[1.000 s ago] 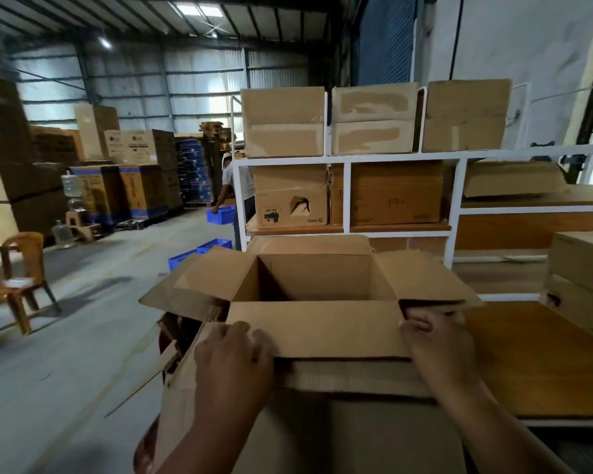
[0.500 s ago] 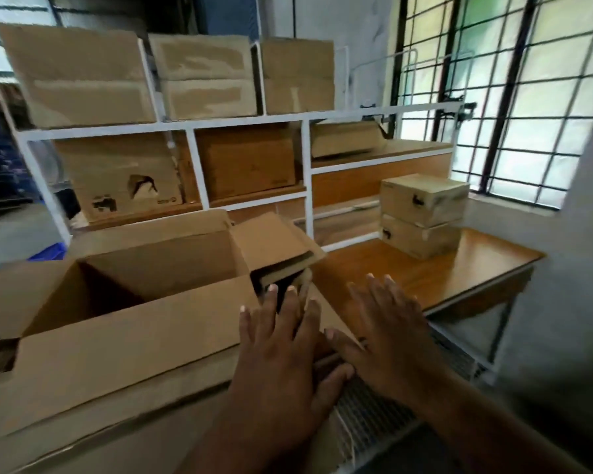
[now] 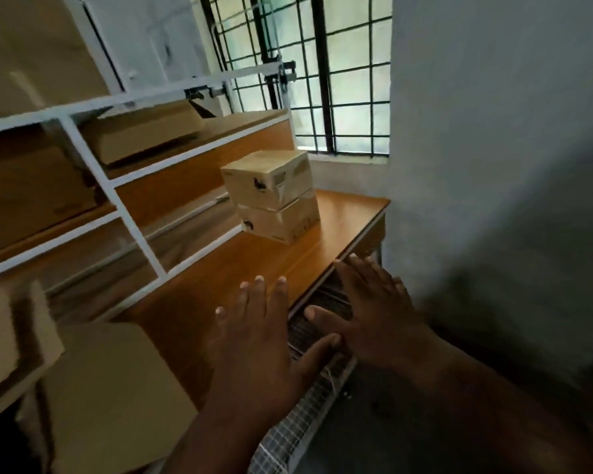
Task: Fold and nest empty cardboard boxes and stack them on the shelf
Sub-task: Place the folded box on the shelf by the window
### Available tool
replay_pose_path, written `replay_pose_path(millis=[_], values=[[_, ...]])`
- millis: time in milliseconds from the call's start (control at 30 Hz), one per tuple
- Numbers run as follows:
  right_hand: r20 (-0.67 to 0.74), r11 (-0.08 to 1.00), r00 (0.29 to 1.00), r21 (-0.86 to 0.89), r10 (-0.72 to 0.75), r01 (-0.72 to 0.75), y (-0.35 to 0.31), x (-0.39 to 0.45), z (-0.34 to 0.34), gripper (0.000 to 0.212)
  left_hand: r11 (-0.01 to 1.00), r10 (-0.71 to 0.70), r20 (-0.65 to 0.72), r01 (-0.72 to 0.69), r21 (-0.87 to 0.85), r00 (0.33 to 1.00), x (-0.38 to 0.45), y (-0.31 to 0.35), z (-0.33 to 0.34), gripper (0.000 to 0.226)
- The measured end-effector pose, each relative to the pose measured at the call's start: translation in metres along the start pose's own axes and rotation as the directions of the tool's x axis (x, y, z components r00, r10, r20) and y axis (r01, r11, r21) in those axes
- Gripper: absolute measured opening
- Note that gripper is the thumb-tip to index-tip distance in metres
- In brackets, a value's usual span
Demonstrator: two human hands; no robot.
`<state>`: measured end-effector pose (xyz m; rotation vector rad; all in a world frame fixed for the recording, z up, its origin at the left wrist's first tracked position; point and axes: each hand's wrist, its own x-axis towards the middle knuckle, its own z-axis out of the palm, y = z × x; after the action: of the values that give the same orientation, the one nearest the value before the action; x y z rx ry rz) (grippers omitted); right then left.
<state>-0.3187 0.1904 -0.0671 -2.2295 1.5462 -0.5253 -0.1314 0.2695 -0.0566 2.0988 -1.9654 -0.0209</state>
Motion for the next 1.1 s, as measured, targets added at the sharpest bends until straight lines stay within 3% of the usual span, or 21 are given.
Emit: replay_pose_path(millis=[200, 400, 633, 867, 933, 1000, 1100], values=[[0.023, 0.992, 0.998, 0.109, 0.054, -0.057, 0.097, 0.094, -0.038, 0.112, 1.0, -0.023, 0.072, 0.023, -0.007, 0.997, 0.124, 0.074, 0.019, 0.132], [0.086, 0.983, 0.996, 0.184, 0.0, -0.016, 0.149, 0.177, -0.059, 0.115, 0.988, -0.136, 0.145, 0.144, -0.053, 0.98, 0.205, 0.11, 0.03, 0.138], [0.157, 0.959, 0.985, 0.282, -0.078, 0.031, 0.147, 0.28, -0.039, 0.114, 0.946, -0.225, 0.153, 0.253, -0.202, 0.962, 0.288, 0.072, 0.05, 0.135], [0.176, 0.947, 0.975, 0.313, -0.133, 0.072, 0.12, 0.407, -0.009, 0.12, 0.865, -0.222, 0.028, 0.21, -0.456, 0.975, 0.397, 0.0, 0.076, 0.132], [0.199, 0.931, 0.975, 0.363, -0.103, 0.024, 0.114, 0.443, -0.005, 0.106, 0.818, -0.248, 0.043, 0.233, -0.525, 0.968, 0.43, -0.018, 0.082, 0.137], [0.193, 0.905, 0.977, 0.425, -0.095, 0.004, 0.107, 0.475, 0.001, 0.067, 0.778, -0.265, 0.047, 0.243, -0.58, 0.963, 0.462, -0.035, 0.092, 0.141], [0.177, 0.88, 0.982, 0.475, -0.064, -0.028, 0.106, 0.518, 0.017, 0.039, 0.729, -0.321, 0.037, 0.271, -0.629, 0.946, 0.503, -0.059, 0.113, 0.146]])
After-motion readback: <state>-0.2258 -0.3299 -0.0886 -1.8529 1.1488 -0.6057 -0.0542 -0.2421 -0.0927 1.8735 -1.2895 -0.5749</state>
